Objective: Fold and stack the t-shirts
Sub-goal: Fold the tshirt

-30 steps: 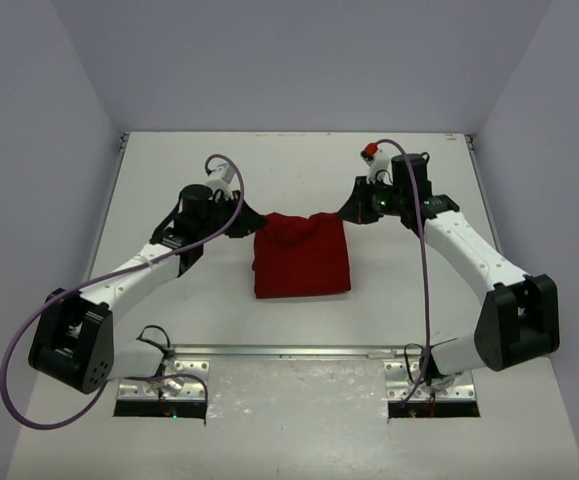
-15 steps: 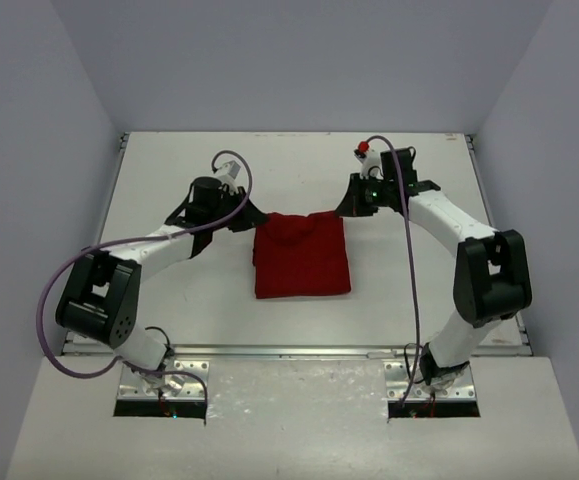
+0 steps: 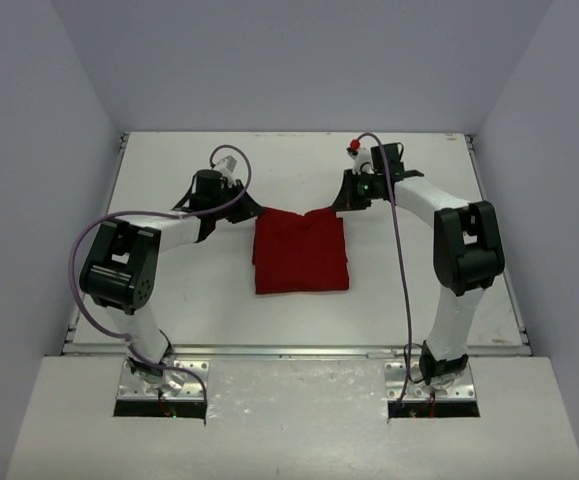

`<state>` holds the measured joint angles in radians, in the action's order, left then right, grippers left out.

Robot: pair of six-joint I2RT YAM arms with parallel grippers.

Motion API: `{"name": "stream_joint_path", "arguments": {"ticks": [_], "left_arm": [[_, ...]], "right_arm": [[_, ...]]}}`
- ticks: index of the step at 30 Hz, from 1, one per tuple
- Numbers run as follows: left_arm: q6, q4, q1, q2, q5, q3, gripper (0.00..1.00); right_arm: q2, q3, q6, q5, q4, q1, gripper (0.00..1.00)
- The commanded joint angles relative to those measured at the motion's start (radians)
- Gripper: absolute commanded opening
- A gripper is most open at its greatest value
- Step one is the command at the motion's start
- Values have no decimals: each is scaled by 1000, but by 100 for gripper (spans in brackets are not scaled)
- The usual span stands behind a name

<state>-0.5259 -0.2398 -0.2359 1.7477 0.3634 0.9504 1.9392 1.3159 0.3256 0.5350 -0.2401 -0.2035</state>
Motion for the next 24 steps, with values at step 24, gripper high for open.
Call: {"name": "stream_joint_path", "arguments": {"ticks": [24], "left_arm": [[-103,-99,18,58,-118,16,40]], "right_arm": [[24,42,39,-220,-13,24,22]]}}
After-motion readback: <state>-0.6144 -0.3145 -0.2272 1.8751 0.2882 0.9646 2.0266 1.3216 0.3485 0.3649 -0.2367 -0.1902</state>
